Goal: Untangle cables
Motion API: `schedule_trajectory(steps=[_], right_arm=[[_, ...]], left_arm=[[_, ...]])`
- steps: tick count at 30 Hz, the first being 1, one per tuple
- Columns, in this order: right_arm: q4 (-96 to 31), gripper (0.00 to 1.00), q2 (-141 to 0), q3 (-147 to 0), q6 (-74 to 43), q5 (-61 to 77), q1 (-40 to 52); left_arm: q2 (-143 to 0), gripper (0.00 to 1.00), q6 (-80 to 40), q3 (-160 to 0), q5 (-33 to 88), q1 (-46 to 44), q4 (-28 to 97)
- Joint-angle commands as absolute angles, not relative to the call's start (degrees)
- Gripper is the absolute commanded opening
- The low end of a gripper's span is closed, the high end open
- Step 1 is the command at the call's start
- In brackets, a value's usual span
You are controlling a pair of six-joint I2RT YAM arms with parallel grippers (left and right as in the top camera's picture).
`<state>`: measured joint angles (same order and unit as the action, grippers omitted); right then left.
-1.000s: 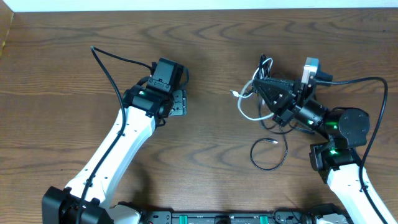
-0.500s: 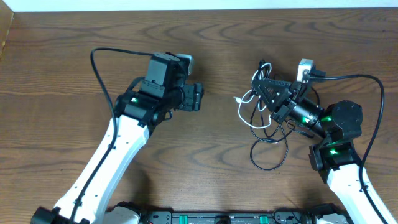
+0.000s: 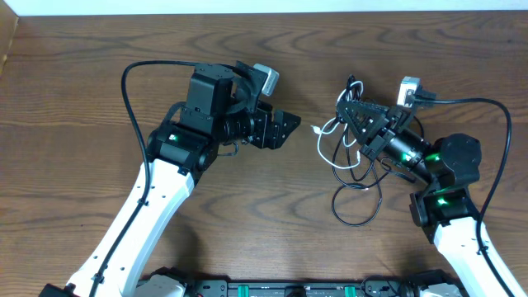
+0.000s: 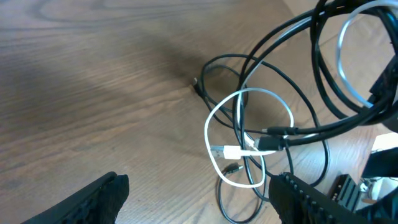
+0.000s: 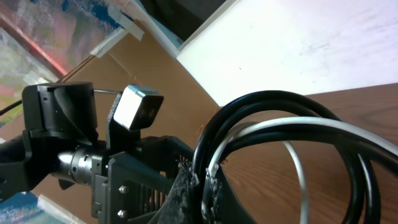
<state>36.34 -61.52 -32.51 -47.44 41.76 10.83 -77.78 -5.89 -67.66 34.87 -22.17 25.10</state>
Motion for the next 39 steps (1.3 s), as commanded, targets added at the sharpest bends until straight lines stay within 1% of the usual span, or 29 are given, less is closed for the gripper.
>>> schedule_trajectory(steps=[1,4,9,12,18,20,23,27,28,30,34,39], right_arm=[[36.7,0.01,-61.5,-33.1,-45.4,44.2,12.2],[36.6,0.01,-61.5,-33.1,-41.4,50.2,12.3],[36.7,0.01,-61.5,-33.1,-31.3,65.6,12.3],[36.7,0.04,-61.5,-33.1,-24.3,75.5,12.2],[36.8,0.03,-61.5,-33.1,-22.9,83.3,10.1],[37.8,0.02,-61.5,-33.1,-25.4,85.3,9.3],[40.7,0.02,-61.5,-33.1,-31.4,86.8,8.6],[48.9,0.02,-61.5,-33.1,-41.6,89.3,8.2],[51.7,0.02,-61.5,-33.1,-45.0,89.3,8.2],[54.8,0.02,-61.5,-33.1,-47.9,89.3,8.2],[58.7,0.02,-61.5,-33.1,-51.5,89.3,8.2],[59.0,0.02,-61.5,-33.1,-53.4,89.3,8.2]], left_arm=[[-77.4,0.77,-4.6,-68.9,36.5,-22.1,24.9],[-77.4,0.78,-2.2,-68.9,36.4,-22.0,24.9],[-77.4,0.77,3.4,-68.9,36.4,-22.0,25.0],[-77.4,0.77,7.1,-68.9,36.4,-22.0,25.3],[-77.4,0.77,15.5,-68.9,36.4,-22.0,27.6],[-77.4,0.77,18.1,-68.9,36.4,-22.0,28.4],[-77.3,0.77,18.5,-68.9,36.4,-22.0,28.3],[-77.3,0.77,18.7,-68.9,37.1,-22.0,27.4],[-77.4,0.77,19.7,-68.9,38.8,-22.0,27.3],[-77.3,0.77,22.6,-68.9,43.1,-22.0,27.3],[-77.3,0.77,29.8,-68.9,51.0,-22.0,27.3],[-77.3,0.77,35.7,-68.9,51.1,-22.0,27.3]])
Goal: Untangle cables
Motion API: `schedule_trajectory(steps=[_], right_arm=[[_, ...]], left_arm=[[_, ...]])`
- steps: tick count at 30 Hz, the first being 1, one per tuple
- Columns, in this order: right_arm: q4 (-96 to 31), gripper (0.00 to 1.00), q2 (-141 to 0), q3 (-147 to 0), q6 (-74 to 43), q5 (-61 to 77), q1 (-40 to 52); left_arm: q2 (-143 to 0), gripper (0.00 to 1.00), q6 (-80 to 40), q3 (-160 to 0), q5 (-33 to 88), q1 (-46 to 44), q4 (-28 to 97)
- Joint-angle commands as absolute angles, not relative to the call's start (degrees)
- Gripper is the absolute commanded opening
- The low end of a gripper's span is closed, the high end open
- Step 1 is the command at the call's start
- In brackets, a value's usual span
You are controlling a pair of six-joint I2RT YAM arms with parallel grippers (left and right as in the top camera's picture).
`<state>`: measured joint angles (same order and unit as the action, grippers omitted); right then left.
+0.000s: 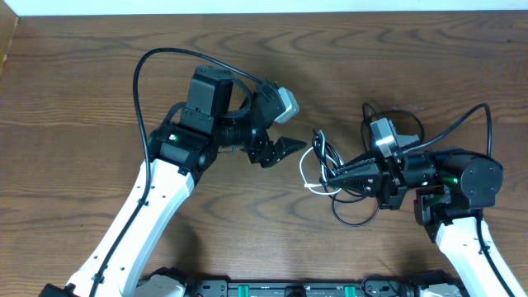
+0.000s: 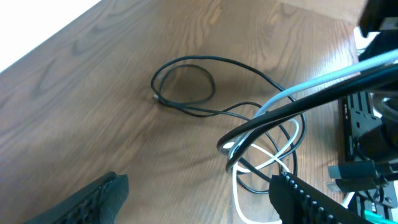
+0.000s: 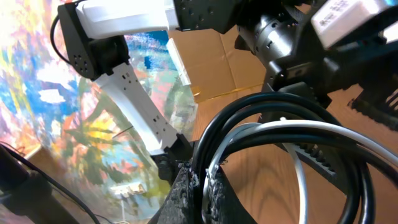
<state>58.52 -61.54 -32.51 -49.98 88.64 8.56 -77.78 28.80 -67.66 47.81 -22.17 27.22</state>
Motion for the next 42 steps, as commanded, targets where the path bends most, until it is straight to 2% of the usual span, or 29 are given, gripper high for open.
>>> schedule_trajectory(steps=[1,11,18,27,35,37,42], right_arm=[[59.0,0.02,-61.5,-33.1,-53.5,89.3,8.2],[59.0,0.01,-61.5,-33.1,-54.9,89.1,8.4],[59.7,0.01,-61.5,-33.1,-54.9,87.6,9.9],[64.4,0.01,-61.5,-33.1,-57.3,87.1,10.4],[66.3,0.01,-61.5,-33.1,-58.3,86.9,10.6],[66.3,0.01,-61.5,-33.1,-58.3,86.5,10.6],[66.7,0.01,-61.5,-33.1,-58.3,85.4,10.6]], left_arm=[[-77.3,0.77,36.8,-68.9,51.4,-22.0,27.3],[-77.4,0.88,46.5,-68.9,56.4,-22.0,26.9],[-77.4,0.89,46.5,-68.9,63.3,-22.2,24.1],[-77.5,0.89,46.5,-68.6,63.7,-24.3,24.7],[-77.5,0.87,46.5,-68.6,63.7,-25.4,24.7],[-77.5,0.82,46.5,-68.6,63.7,-25.4,24.7],[-77.5,0.76,46.5,-68.6,63.7,-25.5,24.7]])
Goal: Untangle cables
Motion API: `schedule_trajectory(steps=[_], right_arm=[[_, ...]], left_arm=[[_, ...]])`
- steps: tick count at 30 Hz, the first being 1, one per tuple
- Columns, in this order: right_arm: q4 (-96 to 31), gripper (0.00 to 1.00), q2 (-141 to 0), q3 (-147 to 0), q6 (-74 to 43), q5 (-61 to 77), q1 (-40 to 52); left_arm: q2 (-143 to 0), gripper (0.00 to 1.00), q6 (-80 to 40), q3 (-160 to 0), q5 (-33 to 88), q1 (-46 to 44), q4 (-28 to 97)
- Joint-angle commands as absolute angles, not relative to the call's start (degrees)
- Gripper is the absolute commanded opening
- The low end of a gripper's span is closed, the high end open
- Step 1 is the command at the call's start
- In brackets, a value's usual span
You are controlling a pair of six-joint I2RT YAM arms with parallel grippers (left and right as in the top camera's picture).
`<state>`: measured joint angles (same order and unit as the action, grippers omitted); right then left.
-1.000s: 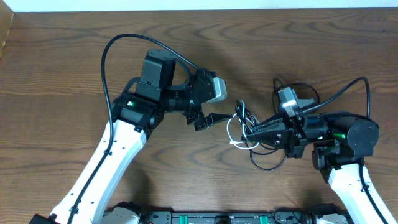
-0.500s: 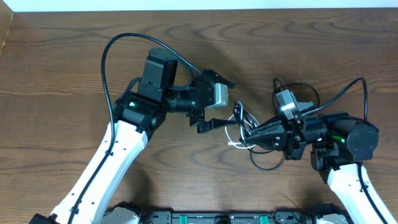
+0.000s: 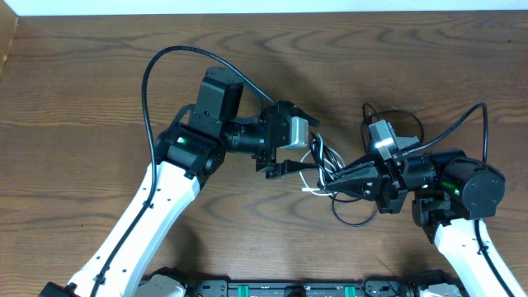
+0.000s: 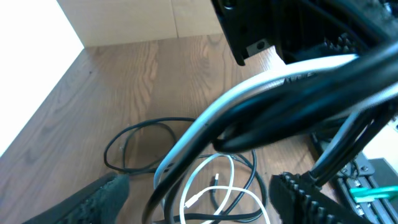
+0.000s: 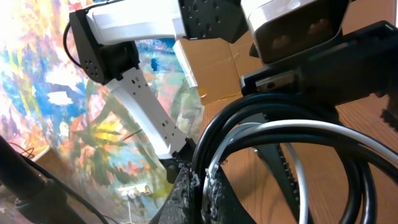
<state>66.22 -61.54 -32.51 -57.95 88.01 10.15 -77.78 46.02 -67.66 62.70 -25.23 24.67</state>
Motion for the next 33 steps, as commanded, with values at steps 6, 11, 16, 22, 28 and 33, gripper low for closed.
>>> schedule_trajectory(steps=[6,11,16,22,28,33], right_arm=[[66.7,0.01,-61.5,-33.1,-59.3,84.1,12.2],[66.7,0.01,-61.5,-33.1,-59.4,83.4,15.4],[66.7,0.02,-61.5,-33.1,-59.4,83.0,16.6],[66.7,0.02,-61.5,-33.1,-59.3,83.0,16.6],[66.7,0.02,-61.5,-33.1,-59.3,83.0,16.5],[66.7,0.04,-61.5,-33.1,-59.3,82.6,15.5]], left_arm=[[-77.5,0.75,46.5,-68.6,64.1,-25.5,24.7],[-77.5,0.75,46.5,-68.6,64.1,-25.5,24.7],[-77.5,0.54,46.5,-68.6,64.1,-25.5,24.7],[-77.5,0.31,46.5,-68.6,64.1,-25.5,24.8],[-77.5,0.20,46.5,-68.6,63.8,-25.5,24.8],[-77.5,0.08,46.4,-68.6,61.6,-25.5,24.8]])
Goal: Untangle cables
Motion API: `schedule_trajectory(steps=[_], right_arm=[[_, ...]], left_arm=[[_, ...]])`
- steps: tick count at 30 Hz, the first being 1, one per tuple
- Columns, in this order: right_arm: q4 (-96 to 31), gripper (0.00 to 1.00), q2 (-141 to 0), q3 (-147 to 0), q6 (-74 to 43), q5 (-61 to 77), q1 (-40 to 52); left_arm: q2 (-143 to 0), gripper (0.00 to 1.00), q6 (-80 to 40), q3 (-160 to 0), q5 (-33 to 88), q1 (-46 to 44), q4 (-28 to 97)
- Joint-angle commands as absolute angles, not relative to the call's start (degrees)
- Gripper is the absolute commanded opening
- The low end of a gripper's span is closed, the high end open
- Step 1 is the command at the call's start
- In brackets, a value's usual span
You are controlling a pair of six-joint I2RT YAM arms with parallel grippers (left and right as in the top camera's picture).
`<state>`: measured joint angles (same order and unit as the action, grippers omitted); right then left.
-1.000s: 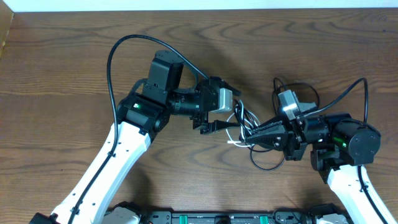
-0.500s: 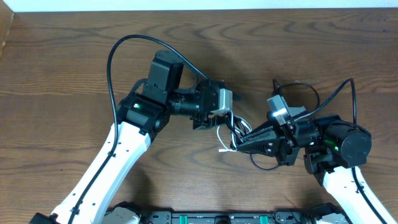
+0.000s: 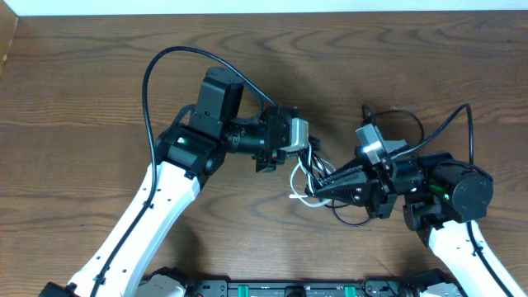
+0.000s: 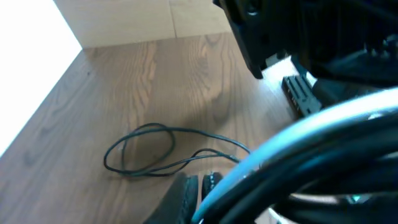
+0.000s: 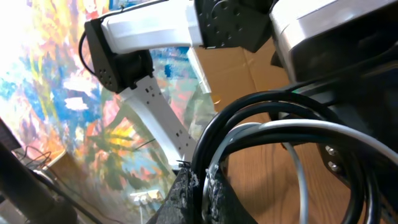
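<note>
A tangle of black and white cables point(image 3: 309, 175) hangs between my two grippers at mid-table. My left gripper point(image 3: 283, 162) comes in from the left; in its wrist view the left gripper point(image 4: 200, 185) is shut on the cable bundle point(image 4: 298, 158). From the right, my right gripper point(image 3: 320, 190) points left, and the right gripper point(image 5: 203, 184) is shut on black and white strands point(image 5: 273, 121). A white cable end point(image 3: 297, 195) dangles under the bundle. A black loop point(image 3: 355, 216) trails on the table toward the right arm.
A thin black cable loop point(image 4: 140, 149) lies flat on the wooden table point(image 3: 82, 99). The arms' own black leads arch over each arm point(image 3: 165, 62). The table's back edge point(image 3: 264, 11) meets a white strip. Both arm bases stand at the front edge.
My left gripper, open around the bundle before, is now shut on it. The right gripper, still holding the cables, sits slightly farther left and lower in the overhead view.
First my right gripper held the tangle at the right, with the left gripper open and well apart. Then the right gripper pointed left with the bundle, and the left gripper stood nearer. Later the open left jaws were around the bundle; now both grippers hold it.
</note>
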<state>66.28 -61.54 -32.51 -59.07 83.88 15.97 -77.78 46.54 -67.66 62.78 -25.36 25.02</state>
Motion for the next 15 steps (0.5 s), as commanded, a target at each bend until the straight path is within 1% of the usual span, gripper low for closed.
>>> schedule_trajectory(steps=[1,3,6,8,9,12,14,15], right_arm=[[66.7,0.04,-61.5,-33.1,-59.3,82.4,15.0],[66.7,0.08,-61.5,-33.1,-59.3,81.9,13.8],[66.6,0.15,-61.5,-33.1,-59.3,81.5,11.9],[66.4,0.27,-61.5,-33.1,-59.3,81.6,10.7],[66.4,0.36,-61.5,-33.1,-59.3,81.6,10.3],[66.4,0.60,-61.5,-33.1,-59.3,81.6,9.1],[66.2,0.68,-61.5,-33.1,-59.3,81.6,8.7],[66.0,0.71,-61.5,-33.1,-59.3,81.6,8.5]], left_arm=[[-77.5,0.08,45.8,-68.6,60.1,-25.5,24.8],[-77.5,0.07,43.4,-68.6,56.9,-25.5,24.8],[-77.5,0.08,38.4,-68.6,51.5,-25.5,24.8],[-77.5,0.08,36.1,-68.6,48.9,-25.5,24.8],[-77.5,0.08,35.1,-68.6,47.8,-25.4,24.8],[-77.5,0.07,32.6,-68.6,43.9,-25.4,24.7],[-77.5,0.07,30.8,-68.6,41.0,-25.4,24.8],[-77.5,0.08,29.9,-68.6,39.8,-25.4,24.8]])
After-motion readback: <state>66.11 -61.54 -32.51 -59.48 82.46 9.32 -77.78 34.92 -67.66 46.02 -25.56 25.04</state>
